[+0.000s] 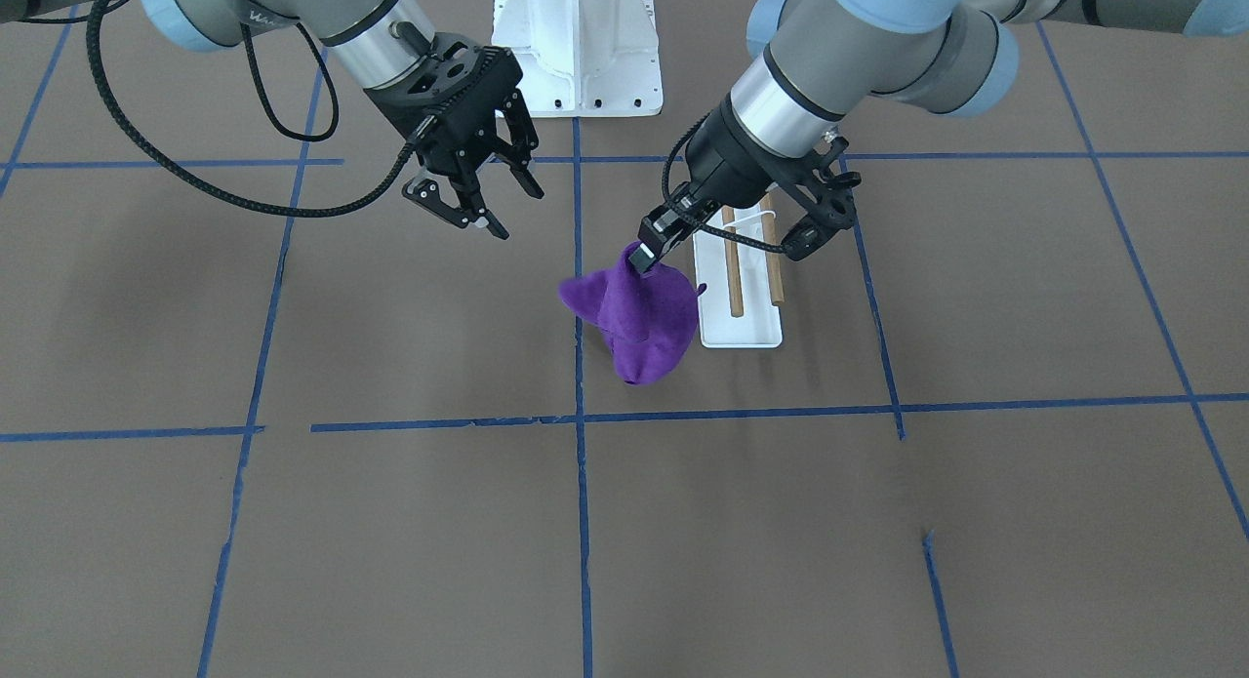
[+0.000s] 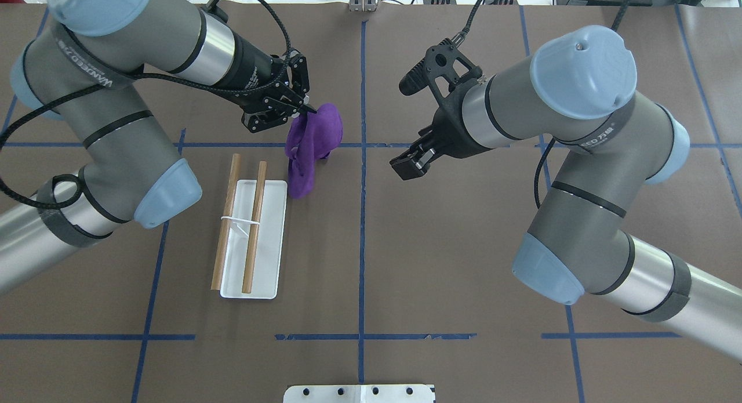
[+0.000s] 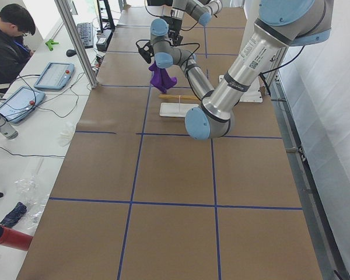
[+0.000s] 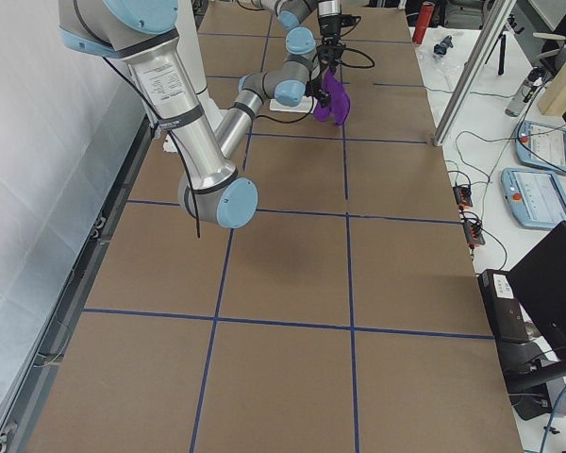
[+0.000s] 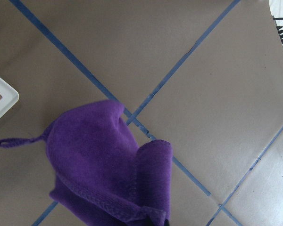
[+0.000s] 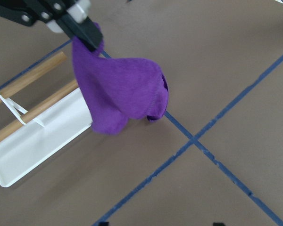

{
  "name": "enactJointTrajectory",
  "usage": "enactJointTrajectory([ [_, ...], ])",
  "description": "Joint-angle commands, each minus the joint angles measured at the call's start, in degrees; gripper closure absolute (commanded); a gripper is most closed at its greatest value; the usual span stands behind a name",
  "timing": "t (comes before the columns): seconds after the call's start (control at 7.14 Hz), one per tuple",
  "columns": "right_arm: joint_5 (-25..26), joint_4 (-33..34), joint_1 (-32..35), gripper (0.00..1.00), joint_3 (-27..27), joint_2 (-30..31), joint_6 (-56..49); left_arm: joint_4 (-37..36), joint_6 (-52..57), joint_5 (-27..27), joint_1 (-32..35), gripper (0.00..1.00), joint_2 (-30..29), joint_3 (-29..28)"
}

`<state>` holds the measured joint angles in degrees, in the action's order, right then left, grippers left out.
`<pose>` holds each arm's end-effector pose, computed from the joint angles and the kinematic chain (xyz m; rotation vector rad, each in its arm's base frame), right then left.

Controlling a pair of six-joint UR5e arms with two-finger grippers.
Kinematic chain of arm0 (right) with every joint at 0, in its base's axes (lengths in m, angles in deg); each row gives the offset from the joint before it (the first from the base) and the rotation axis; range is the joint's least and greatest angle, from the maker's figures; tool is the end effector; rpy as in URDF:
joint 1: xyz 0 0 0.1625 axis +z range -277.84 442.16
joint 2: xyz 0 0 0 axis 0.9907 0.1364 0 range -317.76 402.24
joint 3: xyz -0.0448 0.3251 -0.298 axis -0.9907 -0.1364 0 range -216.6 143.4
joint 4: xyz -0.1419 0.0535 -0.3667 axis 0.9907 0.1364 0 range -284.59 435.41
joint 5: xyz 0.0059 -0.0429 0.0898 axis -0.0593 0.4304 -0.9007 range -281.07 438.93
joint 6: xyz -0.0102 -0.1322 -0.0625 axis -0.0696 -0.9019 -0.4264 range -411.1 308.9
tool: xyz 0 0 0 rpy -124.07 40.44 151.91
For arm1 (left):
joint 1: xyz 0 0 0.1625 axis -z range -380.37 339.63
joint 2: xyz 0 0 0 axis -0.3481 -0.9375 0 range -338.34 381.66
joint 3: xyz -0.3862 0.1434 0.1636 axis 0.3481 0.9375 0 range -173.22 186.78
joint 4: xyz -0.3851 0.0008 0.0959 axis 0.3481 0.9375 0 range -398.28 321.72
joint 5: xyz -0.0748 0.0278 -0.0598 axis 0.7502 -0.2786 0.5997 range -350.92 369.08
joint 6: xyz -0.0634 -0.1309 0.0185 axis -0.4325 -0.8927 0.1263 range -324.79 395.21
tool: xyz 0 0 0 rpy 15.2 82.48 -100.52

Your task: Hang towel on rack

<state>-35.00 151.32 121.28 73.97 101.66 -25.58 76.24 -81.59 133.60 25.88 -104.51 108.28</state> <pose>-0.4371 -0.4506 0.2186 0.6622 -1.0016 -0.6267 0.4194 -0.5107 0.1861 -0.3118 1.3131 -0.7036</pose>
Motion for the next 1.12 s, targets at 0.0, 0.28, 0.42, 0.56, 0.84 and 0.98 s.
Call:
enactJointTrajectory([
  [0.0,-1.9,8.6,3.4,0.00,-0.2,1.9,-0.2,-0.1,1.4,0.0,0.2,1.00,3.2,2.0],
  [0.28,-2.0,15.8,6.0,0.00,-0.7,1.9,-1.8,-0.3,4.5,0.0,-0.2,1.00,9.0,8.9],
  [0.42,-2.7,17.4,7.7,0.00,-2.5,2.0,-3.3,-0.6,9.6,0.0,0.2,1.00,13.6,11.2],
  [0.56,-4.8,17.9,10.2,0.00,-4.4,2.5,-9.0,-0.4,15.8,-0.1,0.2,1.00,18.0,11.5],
  [0.84,-6.7,17.8,14.7,0.00,-8.0,4.7,-19.1,-0.1,25.7,-0.5,0.7,1.00,24.2,11.3],
  [0.98,-8.2,17.8,16.7,0.00,-9.5,5.3,-23.0,-0.1,29.8,-0.5,0.9,1.00,26.0,11.0],
])
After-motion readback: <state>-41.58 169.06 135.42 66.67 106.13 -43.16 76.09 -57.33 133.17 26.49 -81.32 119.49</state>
